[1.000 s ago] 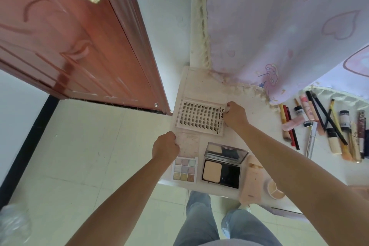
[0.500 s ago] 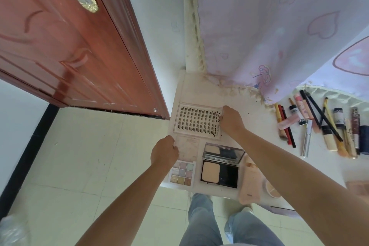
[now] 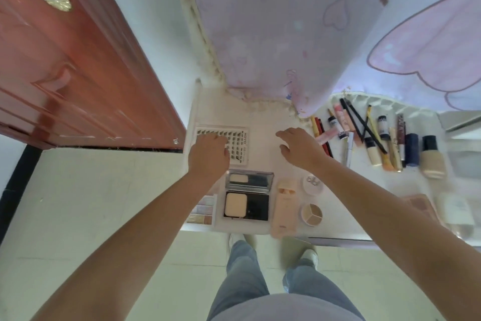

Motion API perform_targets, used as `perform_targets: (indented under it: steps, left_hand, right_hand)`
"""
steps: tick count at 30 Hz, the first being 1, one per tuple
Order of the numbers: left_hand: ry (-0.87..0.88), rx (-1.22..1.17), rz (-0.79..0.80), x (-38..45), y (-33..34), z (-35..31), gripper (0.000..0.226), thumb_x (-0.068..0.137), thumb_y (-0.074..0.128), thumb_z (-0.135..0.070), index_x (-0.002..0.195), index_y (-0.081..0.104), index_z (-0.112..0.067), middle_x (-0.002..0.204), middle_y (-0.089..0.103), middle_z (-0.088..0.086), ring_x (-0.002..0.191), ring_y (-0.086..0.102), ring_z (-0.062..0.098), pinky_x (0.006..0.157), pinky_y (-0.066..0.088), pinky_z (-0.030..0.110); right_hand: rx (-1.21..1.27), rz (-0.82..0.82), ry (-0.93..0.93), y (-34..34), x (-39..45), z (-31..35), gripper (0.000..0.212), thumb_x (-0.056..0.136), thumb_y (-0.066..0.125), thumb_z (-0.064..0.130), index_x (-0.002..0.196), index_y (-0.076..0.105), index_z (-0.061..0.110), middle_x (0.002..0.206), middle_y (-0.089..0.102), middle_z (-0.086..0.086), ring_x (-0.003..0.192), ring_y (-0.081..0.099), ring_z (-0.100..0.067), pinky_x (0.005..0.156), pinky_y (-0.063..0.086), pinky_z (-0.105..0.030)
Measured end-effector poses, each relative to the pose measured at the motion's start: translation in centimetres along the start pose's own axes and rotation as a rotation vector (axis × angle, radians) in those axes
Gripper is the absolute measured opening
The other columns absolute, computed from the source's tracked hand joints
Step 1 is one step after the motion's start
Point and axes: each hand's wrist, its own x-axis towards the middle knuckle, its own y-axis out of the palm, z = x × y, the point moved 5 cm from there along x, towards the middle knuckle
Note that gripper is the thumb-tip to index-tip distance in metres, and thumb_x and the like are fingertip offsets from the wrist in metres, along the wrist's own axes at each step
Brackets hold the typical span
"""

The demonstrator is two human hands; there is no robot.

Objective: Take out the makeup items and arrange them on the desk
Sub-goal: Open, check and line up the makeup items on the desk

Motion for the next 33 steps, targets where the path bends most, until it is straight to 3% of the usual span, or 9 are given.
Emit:
perform_targets:
  steps: [6, 14, 16, 18, 20, 23, 25, 30, 33]
  left_hand:
    - [0.21, 0.062, 0.032, -0.1, 2.3, -12.1, 0.034, 0.096, 0.038, -0.021, 0.127, 0.048, -0.012, 0.131, 0.047, 0.007, 0.123, 0.039, 0.025, 0.099, 0.035, 0.033]
    - [0.324, 0.102, 0.263, -5.4, 11.9, -25.3, 0.034, 0.095, 0.038, -0.02, 0.127, 0.045, -0.01, 0.13, 0.046, 0.008, 0.12, 0.041, 0.026, 0.098, 0.038, 0.037]
    - [0.312, 0.095, 0.333, -6.6, 14.0, -26.9, 0.037, 0.094, 0.04, -0.021, 0.129, 0.042, -0.01, 0.133, 0.043, 0.008, 0.123, 0.038, 0.026, 0.1, 0.036, 0.037]
    - [0.304, 0.087, 0.396, -7.6, 15.6, -28.2, 0.04, 0.094, 0.043, -0.024, 0.132, 0.039, -0.011, 0.135, 0.04, 0.008, 0.125, 0.036, 0.026, 0.1, 0.034, 0.036]
    - [0.305, 0.08, 0.44, -8.2, 16.7, -29.2, 0.043, 0.093, 0.045, -0.025, 0.133, 0.037, -0.01, 0.136, 0.039, 0.008, 0.125, 0.036, 0.026, 0.1, 0.034, 0.036]
    - [0.258, 0.011, 0.462, -8.3, 17.3, -30.0, 0.048, 0.092, 0.048, -0.024, 0.136, 0.034, -0.01, 0.136, 0.039, 0.009, 0.126, 0.037, 0.025, 0.1, 0.035, 0.034]
    - [0.212, -0.099, 0.477, -8.1, 17.2, -30.1, 0.057, 0.09, 0.053, -0.026, 0.14, 0.029, -0.012, 0.14, 0.036, 0.007, 0.129, 0.036, 0.023, 0.104, 0.032, 0.031]
    - [0.056, -0.597, 0.532, -7.2, 14.6, -29.7, 0.091, 0.077, 0.073, -0.019, 0.146, 0.014, -0.01, 0.146, 0.029, 0.004, 0.124, 0.041, 0.015, 0.097, 0.039, 0.023]
    - [0.06, -0.804, 0.565, -7.0, 12.1, -29.6, 0.094, 0.074, 0.073, -0.007, 0.146, 0.013, -0.011, 0.14, 0.035, -0.004, 0.116, 0.044, 0.009, 0.093, 0.043, 0.021]
  right_hand:
    - [-0.022, -0.122, 0.066, -1.5, -7.6, -10.7, 0.038, 0.091, 0.044, 0.013, 0.129, 0.048, 0.007, 0.13, 0.053, -0.012, 0.122, 0.045, -0.029, 0.101, 0.037, -0.036]
    - [-0.043, 0.019, 0.156, 1.3, -16.5, -22.3, 0.048, 0.088, 0.05, 0.021, 0.135, 0.041, 0.014, 0.138, 0.045, -0.008, 0.129, 0.038, -0.023, 0.105, 0.029, -0.027]
    - [-0.151, 0.121, 0.074, 2.1, -17.9, -23.8, 0.06, 0.085, 0.055, 0.029, 0.139, 0.032, 0.018, 0.147, 0.032, -0.005, 0.137, 0.025, -0.021, 0.111, 0.02, -0.025]
    - [-0.261, 0.245, 0.012, 3.0, -19.1, -24.8, 0.077, 0.081, 0.06, 0.034, 0.144, 0.017, 0.023, 0.154, 0.008, -0.001, 0.143, 0.002, -0.023, 0.117, 0.006, -0.034]
    - [-0.316, 0.295, -0.02, 3.5, -19.4, -25.6, 0.085, 0.079, 0.062, 0.032, 0.145, 0.008, 0.026, 0.155, -0.004, -0.001, 0.143, -0.009, -0.025, 0.117, -0.003, -0.041]
    - [-0.339, 0.275, -0.096, 3.4, -18.7, -26.2, 0.08, 0.08, 0.059, 0.023, 0.144, 0.011, 0.025, 0.153, 0.008, -0.003, 0.142, 0.003, -0.023, 0.117, 0.0, -0.041]
    - [-0.274, 0.239, -0.139, 3.0, -18.1, -26.2, 0.08, 0.075, 0.062, 0.025, 0.142, 0.018, 0.023, 0.145, 0.022, -0.003, 0.136, 0.019, -0.023, 0.114, 0.011, -0.034]
    - [0.17, 0.207, -0.101, 0.1, -18.2, -24.9, 0.081, 0.067, 0.074, 0.026, 0.137, 0.033, 0.019, 0.127, 0.044, 0.0, 0.117, 0.039, -0.018, 0.093, 0.032, -0.021]
    - [0.309, 0.207, -0.161, -2.5, -19.1, -23.6, 0.073, 0.07, 0.074, 0.02, 0.133, 0.038, 0.019, 0.127, 0.046, 0.002, 0.116, 0.043, -0.015, 0.095, 0.035, -0.021]
